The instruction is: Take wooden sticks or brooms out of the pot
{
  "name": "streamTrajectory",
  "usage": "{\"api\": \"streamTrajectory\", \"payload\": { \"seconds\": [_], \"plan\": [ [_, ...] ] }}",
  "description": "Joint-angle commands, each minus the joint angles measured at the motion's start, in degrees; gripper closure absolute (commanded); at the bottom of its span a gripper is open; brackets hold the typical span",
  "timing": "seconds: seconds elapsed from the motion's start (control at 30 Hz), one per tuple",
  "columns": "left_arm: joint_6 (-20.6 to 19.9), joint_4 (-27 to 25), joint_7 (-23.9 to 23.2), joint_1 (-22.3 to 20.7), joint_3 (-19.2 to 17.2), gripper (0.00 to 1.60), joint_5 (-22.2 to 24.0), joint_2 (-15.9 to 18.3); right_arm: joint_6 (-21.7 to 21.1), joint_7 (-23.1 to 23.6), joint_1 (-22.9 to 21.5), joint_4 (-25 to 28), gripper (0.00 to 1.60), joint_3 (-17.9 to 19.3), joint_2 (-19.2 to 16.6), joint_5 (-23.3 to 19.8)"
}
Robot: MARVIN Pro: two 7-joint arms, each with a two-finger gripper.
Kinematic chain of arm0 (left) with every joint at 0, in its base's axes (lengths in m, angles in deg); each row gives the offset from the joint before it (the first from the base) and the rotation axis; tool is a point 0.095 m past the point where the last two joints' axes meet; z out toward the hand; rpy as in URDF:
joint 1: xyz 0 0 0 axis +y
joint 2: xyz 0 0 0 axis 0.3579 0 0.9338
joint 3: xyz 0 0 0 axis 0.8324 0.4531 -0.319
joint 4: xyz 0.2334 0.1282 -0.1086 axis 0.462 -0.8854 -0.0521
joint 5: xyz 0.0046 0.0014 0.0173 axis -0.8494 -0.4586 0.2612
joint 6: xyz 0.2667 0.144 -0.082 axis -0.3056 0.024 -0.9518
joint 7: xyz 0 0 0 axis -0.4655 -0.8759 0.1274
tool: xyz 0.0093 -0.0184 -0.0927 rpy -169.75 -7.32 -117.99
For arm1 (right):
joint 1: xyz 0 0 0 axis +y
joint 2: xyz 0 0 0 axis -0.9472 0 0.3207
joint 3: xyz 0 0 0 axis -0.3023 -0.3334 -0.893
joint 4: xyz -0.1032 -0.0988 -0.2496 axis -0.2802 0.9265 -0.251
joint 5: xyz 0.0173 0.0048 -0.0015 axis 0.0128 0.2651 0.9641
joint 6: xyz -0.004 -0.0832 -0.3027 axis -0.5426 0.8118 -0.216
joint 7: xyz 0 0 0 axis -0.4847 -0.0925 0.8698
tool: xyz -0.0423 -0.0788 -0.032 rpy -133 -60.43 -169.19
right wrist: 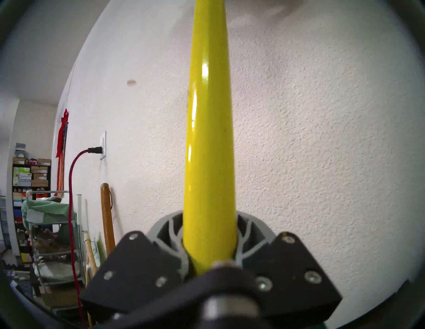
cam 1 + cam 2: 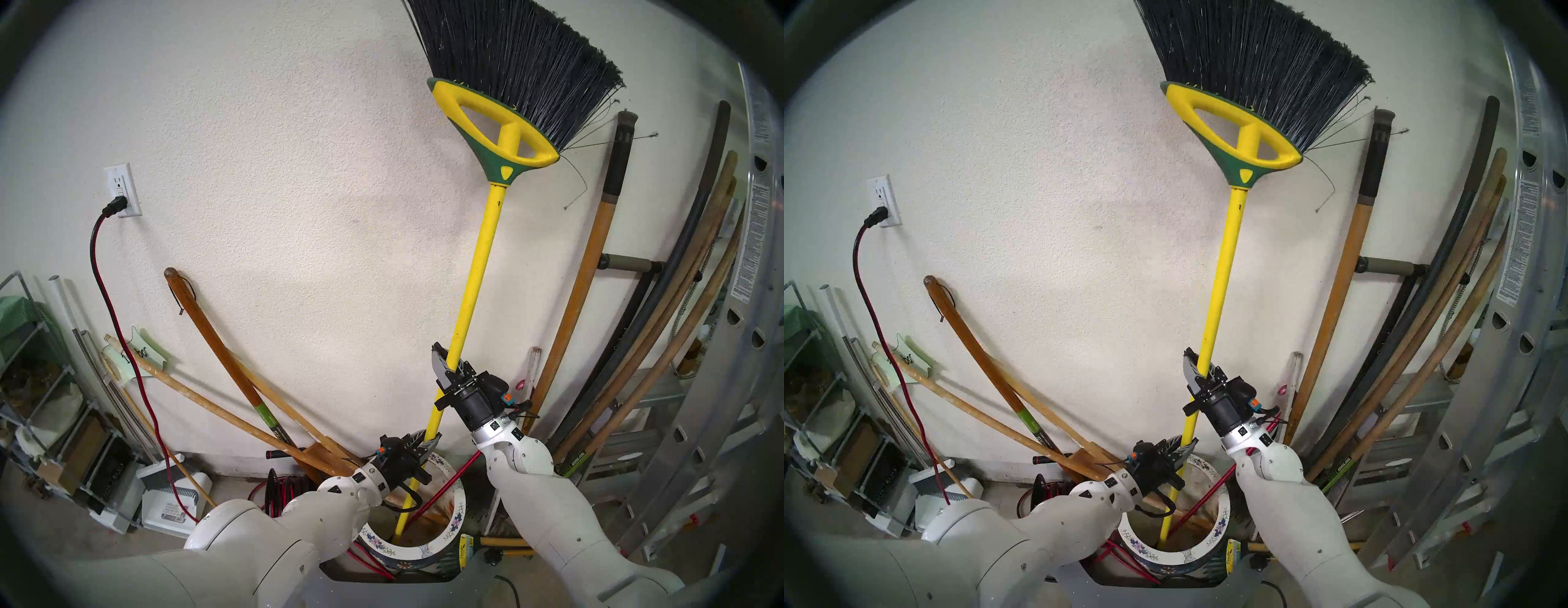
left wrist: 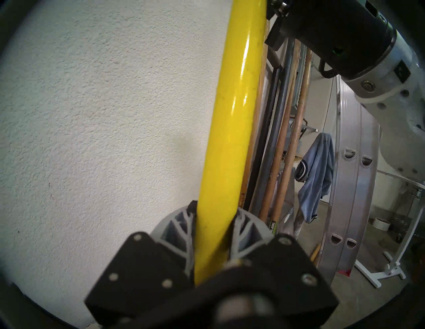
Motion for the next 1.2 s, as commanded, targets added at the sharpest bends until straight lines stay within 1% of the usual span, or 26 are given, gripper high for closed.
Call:
{"api": "streamTrajectory", "payload": {
  "seconds": [0.0, 0.17, 0.33, 0.37, 0.47, 0.5, 0.67, 0.7, 0.77, 0.8, 0.83, 0.9, 0.93, 0.97, 1.07, 1.17],
  "plan": [
    [0.6, -0.3, -0.3, -0.9, -3.3, 1.60, 3.0, 4.4, -2.2, 1.0, -6.3, 5.3, 1.60, 1.0, 0.2, -1.7],
    [1.2, -0.9, -2.2, -0.5, -4.9, 1.60, 4.0, 3.5, -6.1, 1.4, -7.9, 6.9, 1.60, 1.1, 0.9, -2.0],
    [2.1, -1.7, -4.0, 0.2, -6.5, 1.60, 5.4, 2.3, -10.1, 1.8, -9.2, 8.1, 1.60, 1.3, 2.3, -2.5],
    [2.3, -2.3, -6.1, 0.9, -7.6, 1.60, 6.7, 1.1, -12.9, 2.0, -12.9, 8.0, 1.60, 0.8, 3.3, -2.7],
    [2.3, -2.3, -6.1, 0.9, -7.6, 1.60, 6.7, 1.1, -12.9, 2.0, -12.9, 8.0, 1.60, 0.8, 3.3, -2.7],
    [2.2, -2.2, -6.4, 1.1, -7.4, 1.60, 6.5, 0.3, -13.1, 1.8, -13.8, 8.0, 1.60, 0.5, 3.9, -2.5],
    [2.2, -2.2, -6.4, 1.1, -7.4, 1.60, 6.5, 0.3, -13.1, 1.8, -13.8, 8.0, 1.60, 0.5, 3.9, -2.5],
    [2.2, -2.3, -6.7, 1.2, -7.4, 1.60, 6.6, -0.2, -13.1, 1.5, -11.1, 9.5, 1.60, 1.4, 4.9, -2.5],
    [2.2, -2.3, -7.3, 1.5, -7.6, 1.60, 6.9, -0.7, -13.7, 1.5, -11.4, 9.4, 1.60, 1.4, 5.7, -2.6],
    [2.1, -2.4, -7.6, 1.6, -7.7, 1.60, 7.1, -0.8, -14.6, 1.2, -12.4, 10.1, 1.60, 1.0, 5.8, -2.5],
    [2.1, -2.4, -8.0, 1.7, -7.8, 1.60, 7.3, -1.0, -14.7, 1.3, -11.8, 9.7, 1.60, 1.4, 6.6, -2.6],
    [2.1, -2.5, -8.7, 1.8, -8.1, 1.60, 7.8, -1.3, -15.9, 1.1, -12.1, 9.9, 1.60, 1.4, 7.5, -2.6],
    [2.0, -2.5, -9.0, 1.8, -8.2, 1.60, 7.9, -1.5, -16.8, 0.7, -12.9, 10.7, 1.60, 1.0, 7.5, -2.4],
    [2.0, -2.5, -9.0, 1.8, -8.2, 1.60, 7.9, -1.5, -16.8, 0.7, -12.9, 10.7, 1.60, 1.0, 7.5, -2.4],
    [2.0, -2.8, -10.4, 2.0, -8.7, 1.60, 8.9, -2.1, -19.0, 0.2, -13.2, 10.8, 1.60, 1.0, 9.3, -2.3],
    [2.0, -3.0, -11.5, 2.0, -9.3, 1.60, 9.7, -2.1, -20.5, -0.2, -13.5, 10.8, 1.60, 1.2, 10.2, -2.1]
  ]
}}
